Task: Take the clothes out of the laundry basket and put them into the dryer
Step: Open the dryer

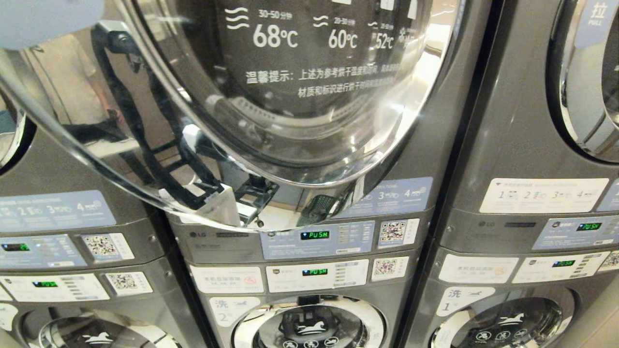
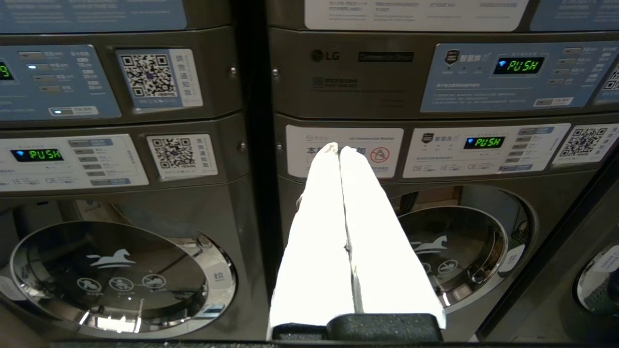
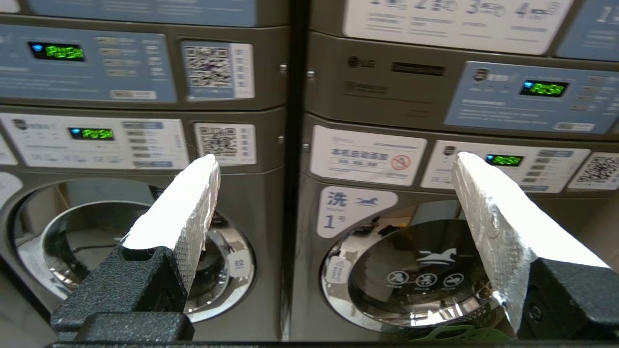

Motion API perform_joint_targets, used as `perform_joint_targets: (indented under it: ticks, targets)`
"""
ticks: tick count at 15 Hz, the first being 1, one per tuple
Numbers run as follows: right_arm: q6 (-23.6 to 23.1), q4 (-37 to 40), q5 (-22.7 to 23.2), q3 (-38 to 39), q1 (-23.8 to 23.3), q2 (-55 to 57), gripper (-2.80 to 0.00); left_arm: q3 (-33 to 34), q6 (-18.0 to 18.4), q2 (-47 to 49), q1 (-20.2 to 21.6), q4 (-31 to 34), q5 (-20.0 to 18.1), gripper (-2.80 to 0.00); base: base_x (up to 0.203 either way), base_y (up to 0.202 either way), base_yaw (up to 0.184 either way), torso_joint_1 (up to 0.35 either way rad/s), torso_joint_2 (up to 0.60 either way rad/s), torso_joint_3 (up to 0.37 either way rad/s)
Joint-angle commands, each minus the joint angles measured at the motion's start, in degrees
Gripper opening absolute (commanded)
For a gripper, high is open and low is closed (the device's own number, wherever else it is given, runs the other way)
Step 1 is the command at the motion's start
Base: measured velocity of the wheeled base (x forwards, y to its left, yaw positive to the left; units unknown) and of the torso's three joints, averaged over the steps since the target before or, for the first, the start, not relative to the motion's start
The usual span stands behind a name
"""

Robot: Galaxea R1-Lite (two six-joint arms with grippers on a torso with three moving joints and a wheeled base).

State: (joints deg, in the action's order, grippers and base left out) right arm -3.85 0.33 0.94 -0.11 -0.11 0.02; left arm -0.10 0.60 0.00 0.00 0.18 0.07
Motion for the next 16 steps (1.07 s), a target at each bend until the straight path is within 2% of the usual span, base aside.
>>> perform_joint_targets:
  ticks: [1,6,16]
  targets:
    - [0.29,0.02,-0.06,0.02,0.02,-0.11,0.0,0.01,-0.07,0.0,0.0,-0.01,0.01,-2.8,0.0,-0.193,0.005,0.002,0.01,0.002]
    - [1.23,0.02,-0.15,-0.07,0.01,-0.11,0.0,0.01,-0.07,0.0,0.0,-0.02,-0.07,-2.8,0.0,-0.167,0.002,0.002,0.0,-0.001]
    - [1.91,0.29,-0.15,-0.24,0.02,-0.11,0.0,0.01,0.11,0.0,0.0,-0.01,0.01,-2.8,0.0,0.0,0.0,0.0,0.0,0.0]
